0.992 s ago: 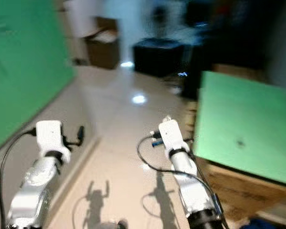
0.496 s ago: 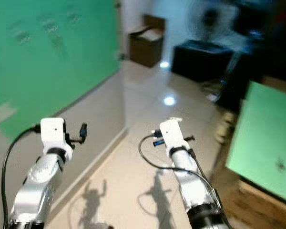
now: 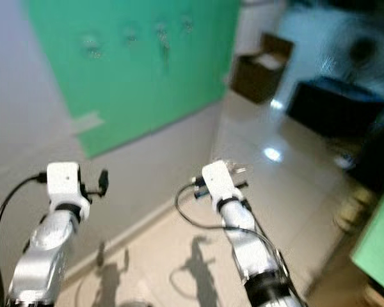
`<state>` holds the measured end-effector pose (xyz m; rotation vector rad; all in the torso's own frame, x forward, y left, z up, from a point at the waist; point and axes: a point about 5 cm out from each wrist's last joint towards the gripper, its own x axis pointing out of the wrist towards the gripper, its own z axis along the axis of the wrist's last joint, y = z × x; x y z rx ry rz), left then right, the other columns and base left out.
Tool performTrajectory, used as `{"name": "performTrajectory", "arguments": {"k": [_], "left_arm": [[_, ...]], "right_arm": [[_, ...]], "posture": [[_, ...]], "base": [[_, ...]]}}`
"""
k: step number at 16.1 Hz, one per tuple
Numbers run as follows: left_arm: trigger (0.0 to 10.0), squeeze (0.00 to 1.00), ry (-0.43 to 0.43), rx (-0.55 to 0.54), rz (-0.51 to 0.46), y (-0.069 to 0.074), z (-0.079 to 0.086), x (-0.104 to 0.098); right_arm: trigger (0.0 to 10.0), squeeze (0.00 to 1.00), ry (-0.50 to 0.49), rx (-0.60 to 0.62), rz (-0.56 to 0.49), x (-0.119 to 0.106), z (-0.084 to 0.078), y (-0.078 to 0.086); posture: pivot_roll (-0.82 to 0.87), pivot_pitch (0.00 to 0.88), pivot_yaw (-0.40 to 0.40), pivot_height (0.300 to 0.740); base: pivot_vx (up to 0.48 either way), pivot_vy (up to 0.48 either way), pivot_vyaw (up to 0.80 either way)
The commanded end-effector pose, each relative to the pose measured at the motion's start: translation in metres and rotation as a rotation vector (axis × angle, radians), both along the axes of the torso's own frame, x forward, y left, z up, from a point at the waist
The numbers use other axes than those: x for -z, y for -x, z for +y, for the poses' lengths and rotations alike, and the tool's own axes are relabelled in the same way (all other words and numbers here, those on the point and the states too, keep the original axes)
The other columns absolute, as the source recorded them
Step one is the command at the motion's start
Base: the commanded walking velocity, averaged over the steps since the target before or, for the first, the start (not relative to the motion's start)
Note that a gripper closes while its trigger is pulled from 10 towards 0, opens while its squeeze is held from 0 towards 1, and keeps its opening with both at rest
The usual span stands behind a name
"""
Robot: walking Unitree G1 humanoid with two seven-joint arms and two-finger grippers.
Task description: Hang keys on a hook
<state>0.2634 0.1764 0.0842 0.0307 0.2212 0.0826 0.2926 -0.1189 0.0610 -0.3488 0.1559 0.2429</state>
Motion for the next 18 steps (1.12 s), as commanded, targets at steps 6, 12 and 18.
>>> {"name": "performTrajectory", "arguments": {"k": [6,12,18], "left_arm": [[10.0,0.0,-0.009,0.006,-0.001,-0.0032,-0.0049,-0.0011],[10.0,0.0,-0.009,0.005,0.001,-0.0058,-0.0057,-0.0007],[10.0,0.0,-0.035,-0.043,0.022,-0.0044,0.002,0.0023]], "right_arm": [[0.0,0.0,0.002,0.008,-0.008,-0.0004,-0.0054,-0.0028],[0.0,0.0,0.001,0.021,-0.024,-0.0009,-0.0073,-0.0036],[0.0,0.0,0.011,-0.001,-0.044,-0.0009,0.0003,-0.002]], "posture": [[-0.04,0.0,-0.014,0.74],[-0.05,0.0,-0.01,0.74],[-0.05,0.0,-0.01,0.74]], "base": [[0.0,0.0,0.79],[0.0,0.0,0.5],[0.0,-0.144,0.0]]}}
